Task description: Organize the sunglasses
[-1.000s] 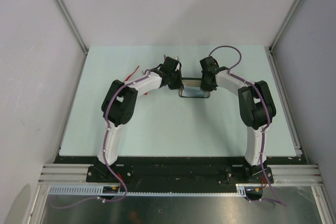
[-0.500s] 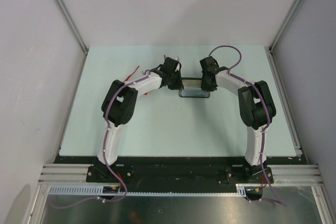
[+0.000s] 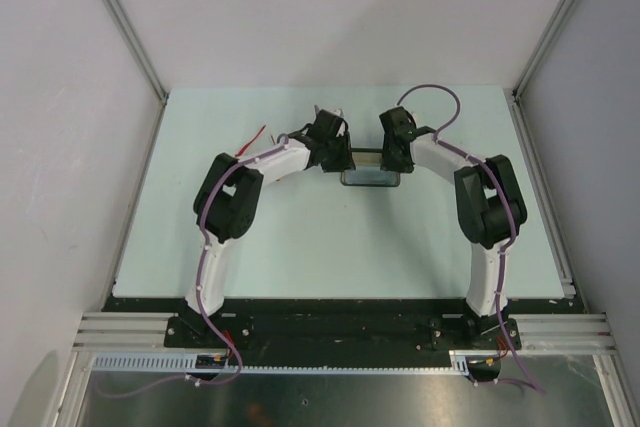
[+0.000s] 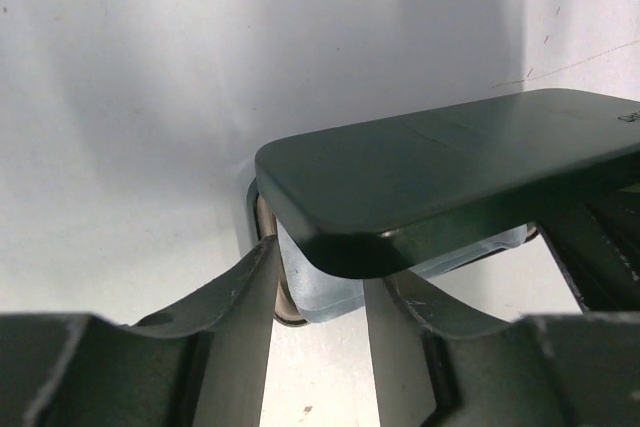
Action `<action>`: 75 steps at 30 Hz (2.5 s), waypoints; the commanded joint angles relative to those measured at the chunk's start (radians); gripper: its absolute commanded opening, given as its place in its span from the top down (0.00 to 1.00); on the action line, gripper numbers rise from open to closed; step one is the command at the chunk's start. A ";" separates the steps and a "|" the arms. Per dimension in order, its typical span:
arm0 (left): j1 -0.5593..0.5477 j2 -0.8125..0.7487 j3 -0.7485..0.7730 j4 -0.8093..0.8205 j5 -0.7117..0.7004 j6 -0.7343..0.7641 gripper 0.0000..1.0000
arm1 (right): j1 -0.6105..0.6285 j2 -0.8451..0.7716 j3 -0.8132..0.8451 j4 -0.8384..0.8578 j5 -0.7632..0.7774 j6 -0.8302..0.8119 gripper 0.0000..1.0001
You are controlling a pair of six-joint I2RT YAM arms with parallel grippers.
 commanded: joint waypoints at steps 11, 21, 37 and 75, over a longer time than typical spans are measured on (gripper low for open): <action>-0.027 -0.124 -0.030 0.010 -0.002 -0.012 0.70 | 0.052 -0.084 -0.024 0.005 0.049 0.009 0.97; -0.045 -0.073 -0.029 0.036 0.015 -0.031 0.81 | 0.034 -0.036 -0.046 0.020 0.046 0.005 1.00; -0.045 -0.032 -0.101 0.052 -0.026 -0.024 0.85 | 0.029 -0.007 -0.067 0.026 0.061 0.000 1.00; 0.016 -0.415 -0.246 0.044 -0.166 0.060 0.55 | 0.115 -0.320 -0.069 0.028 0.000 -0.063 0.61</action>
